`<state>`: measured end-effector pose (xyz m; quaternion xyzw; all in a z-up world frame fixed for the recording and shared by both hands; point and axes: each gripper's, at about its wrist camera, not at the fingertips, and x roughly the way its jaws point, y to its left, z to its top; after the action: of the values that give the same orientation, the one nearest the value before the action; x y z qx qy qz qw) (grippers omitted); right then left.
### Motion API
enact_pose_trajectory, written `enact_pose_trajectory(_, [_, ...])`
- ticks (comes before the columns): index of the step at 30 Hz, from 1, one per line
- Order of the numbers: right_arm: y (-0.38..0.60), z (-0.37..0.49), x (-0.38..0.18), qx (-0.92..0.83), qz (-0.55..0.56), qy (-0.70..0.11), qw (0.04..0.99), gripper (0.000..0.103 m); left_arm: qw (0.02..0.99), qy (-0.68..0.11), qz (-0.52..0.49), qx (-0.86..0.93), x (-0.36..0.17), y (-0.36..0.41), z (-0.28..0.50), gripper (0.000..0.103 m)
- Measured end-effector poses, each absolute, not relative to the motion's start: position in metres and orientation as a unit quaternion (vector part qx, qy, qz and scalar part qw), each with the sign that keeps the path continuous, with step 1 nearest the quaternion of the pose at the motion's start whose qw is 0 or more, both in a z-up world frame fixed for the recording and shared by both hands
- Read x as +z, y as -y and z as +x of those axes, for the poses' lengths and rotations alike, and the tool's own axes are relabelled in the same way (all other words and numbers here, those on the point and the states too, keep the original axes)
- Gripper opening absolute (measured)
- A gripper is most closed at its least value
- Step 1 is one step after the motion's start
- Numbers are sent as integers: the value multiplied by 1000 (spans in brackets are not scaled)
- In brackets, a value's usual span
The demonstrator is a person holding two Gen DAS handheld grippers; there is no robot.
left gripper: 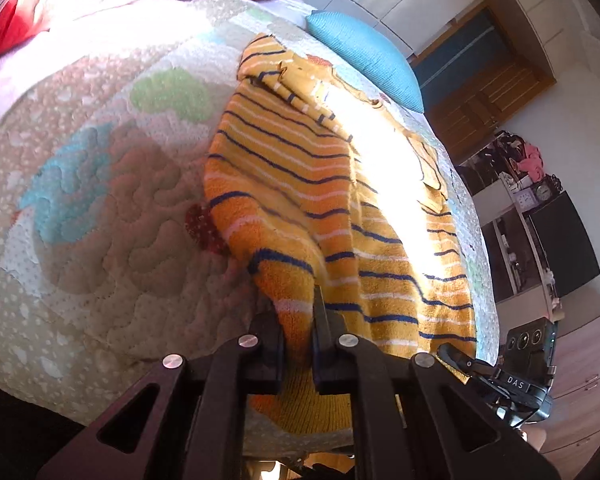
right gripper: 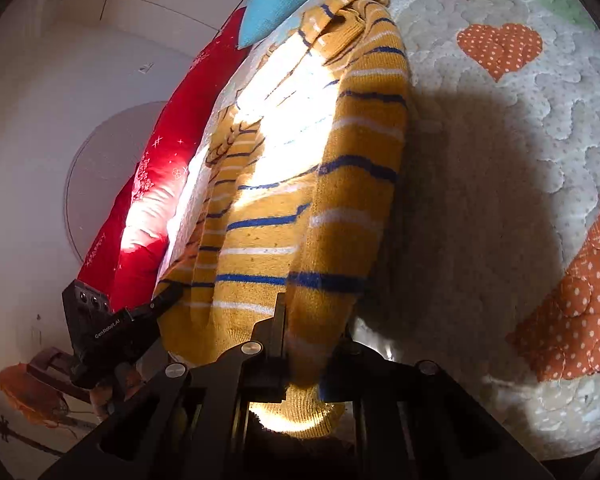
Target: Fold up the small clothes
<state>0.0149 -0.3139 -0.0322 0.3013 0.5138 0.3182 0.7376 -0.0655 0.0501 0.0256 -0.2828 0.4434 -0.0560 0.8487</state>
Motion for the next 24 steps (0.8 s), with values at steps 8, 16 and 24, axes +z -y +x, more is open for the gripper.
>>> enact_pose_trajectory(8, [325, -51, -13, 355, 251, -517, 738, 10, 860, -431, -265, -64, 43, -47, -138, 9])
enact_pose_trajectory(16, [336, -60, -35, 346, 272, -533, 723, 11, 845, -458, -273, -47, 17, -51, -143, 9])
enact_pose_trajectory(24, [314, -19, 6, 372, 245, -492, 748, 11, 853, -426, -296, -60, 50, -62, -96, 9])
